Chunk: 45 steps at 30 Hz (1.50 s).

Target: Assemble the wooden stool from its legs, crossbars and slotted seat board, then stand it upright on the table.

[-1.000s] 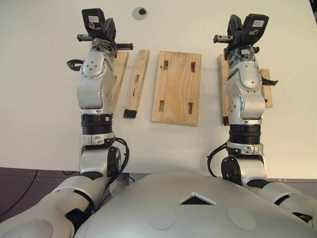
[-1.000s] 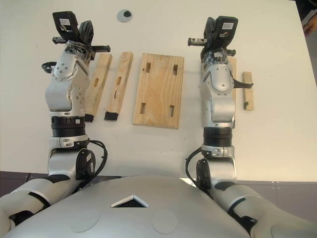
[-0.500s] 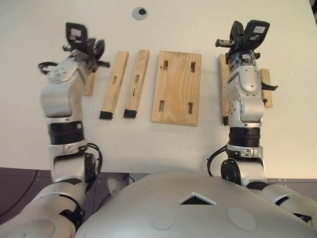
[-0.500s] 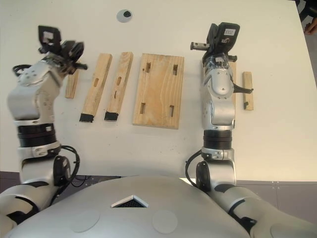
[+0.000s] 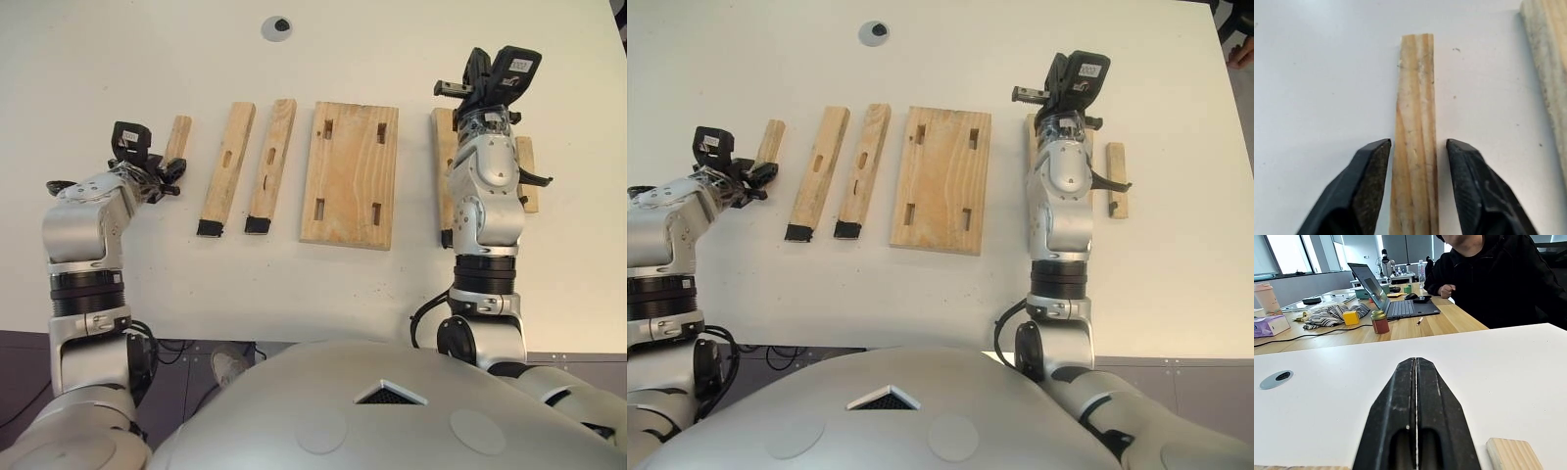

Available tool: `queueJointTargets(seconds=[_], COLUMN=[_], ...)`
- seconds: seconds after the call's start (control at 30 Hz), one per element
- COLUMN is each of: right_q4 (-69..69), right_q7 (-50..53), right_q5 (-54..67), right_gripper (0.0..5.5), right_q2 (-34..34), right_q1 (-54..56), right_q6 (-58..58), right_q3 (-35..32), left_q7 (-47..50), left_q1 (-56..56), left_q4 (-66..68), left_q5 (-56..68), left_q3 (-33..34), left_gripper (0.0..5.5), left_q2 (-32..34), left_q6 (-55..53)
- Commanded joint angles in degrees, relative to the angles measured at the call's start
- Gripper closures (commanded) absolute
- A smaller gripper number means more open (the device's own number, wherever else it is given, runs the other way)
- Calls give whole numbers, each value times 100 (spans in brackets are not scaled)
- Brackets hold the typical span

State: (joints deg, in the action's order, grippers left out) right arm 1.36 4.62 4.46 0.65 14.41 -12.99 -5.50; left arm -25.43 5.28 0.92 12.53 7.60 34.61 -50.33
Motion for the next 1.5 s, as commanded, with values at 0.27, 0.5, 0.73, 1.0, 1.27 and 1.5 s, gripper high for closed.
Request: queueJointTargets(seconds=[0.27,0.5,0.73,1.0,1.27,1.5], right_q4=[90,-54,-353,-702,-467,-277], right_q7=[-18,-1476,-1876,-1996,-1565,-1289], right_q5=[-28,2845,4534,5588,6332,6376], right_gripper=[550,469,358,266,266,338], right_q2=[-28,-376,-256,-322,-268,-259], right_q1=[76,869,1126,1085,1225,1213], right_q6=[41,-2009,-3391,-3968,-3983,-3987], right_q3=[20,-625,-851,-908,-1168,-1112], left_q7=[9,-388,-495,-780,-948,-983], left_q1=[47,1429,1478,1197,1023,1012], left_q4=[226,-1724,-2397,-2461,-2519,-2503], left_q5=[152,849,901,883,775,565], left_q3=[245,-61,-753,-988,-1183,-1383], left_gripper=[425,426,426,426,426,426], left_q2=[-85,-745,-995,-892,-778,-693], left_q6=[110,1485,1627,1727,1870,2100])
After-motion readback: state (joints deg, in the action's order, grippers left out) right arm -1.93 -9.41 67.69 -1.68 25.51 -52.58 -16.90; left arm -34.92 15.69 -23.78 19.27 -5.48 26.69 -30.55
